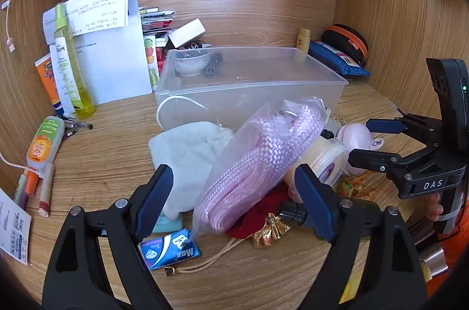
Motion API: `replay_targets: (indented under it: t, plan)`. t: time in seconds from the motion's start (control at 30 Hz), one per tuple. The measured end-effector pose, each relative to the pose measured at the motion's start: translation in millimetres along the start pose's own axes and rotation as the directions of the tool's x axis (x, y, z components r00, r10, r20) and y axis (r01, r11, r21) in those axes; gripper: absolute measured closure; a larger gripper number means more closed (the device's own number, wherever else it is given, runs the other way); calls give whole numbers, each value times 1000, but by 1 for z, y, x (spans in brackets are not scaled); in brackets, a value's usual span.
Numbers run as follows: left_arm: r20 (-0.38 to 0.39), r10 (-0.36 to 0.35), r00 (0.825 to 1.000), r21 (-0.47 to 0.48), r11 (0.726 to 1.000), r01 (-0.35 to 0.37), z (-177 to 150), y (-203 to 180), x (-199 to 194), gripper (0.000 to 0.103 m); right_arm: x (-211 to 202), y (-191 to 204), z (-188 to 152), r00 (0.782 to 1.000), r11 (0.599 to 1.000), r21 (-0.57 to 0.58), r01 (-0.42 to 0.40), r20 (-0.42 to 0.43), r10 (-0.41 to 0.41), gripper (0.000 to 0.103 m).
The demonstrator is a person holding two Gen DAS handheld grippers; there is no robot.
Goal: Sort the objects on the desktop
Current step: 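Grasp the pink round compact with the right tool while the left tool grasps the bagged pink rope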
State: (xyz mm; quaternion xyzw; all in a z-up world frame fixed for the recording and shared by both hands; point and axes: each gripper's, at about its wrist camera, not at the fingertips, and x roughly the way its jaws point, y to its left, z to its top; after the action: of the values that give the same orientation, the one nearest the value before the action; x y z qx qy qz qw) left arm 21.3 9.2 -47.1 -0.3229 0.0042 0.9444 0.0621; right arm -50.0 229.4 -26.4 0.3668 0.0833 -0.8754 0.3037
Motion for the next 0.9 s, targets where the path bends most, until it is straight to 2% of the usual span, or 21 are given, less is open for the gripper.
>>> replay_targets:
  t: [0.27,0.33,0.37,0.83,0.9]
  plan:
    - [-19,-22,1000,4,1000,22,4,-4,13,36,11,3,1,998,999,-40,-13,-69,11,34]
    - [-20,-16,1000,6,1000,16,6,-5,16,47,13,3,1,997,999,-51,-17,-75,13,41]
    - [-23,-19,1000,7,1000,19,6,-6,17,49,15,4,1,997,998,-63,-13,-82,7,42]
    - [5,-7,1000,-5,1000,7,15,-4,16,82,9,4,1,999,996,-85,20,-37,-23,42]
    - [8,-14,1000,-16,1000,14,17,-1,14,82,5,2,4,1000,997,-73,17,-23,-18,42]
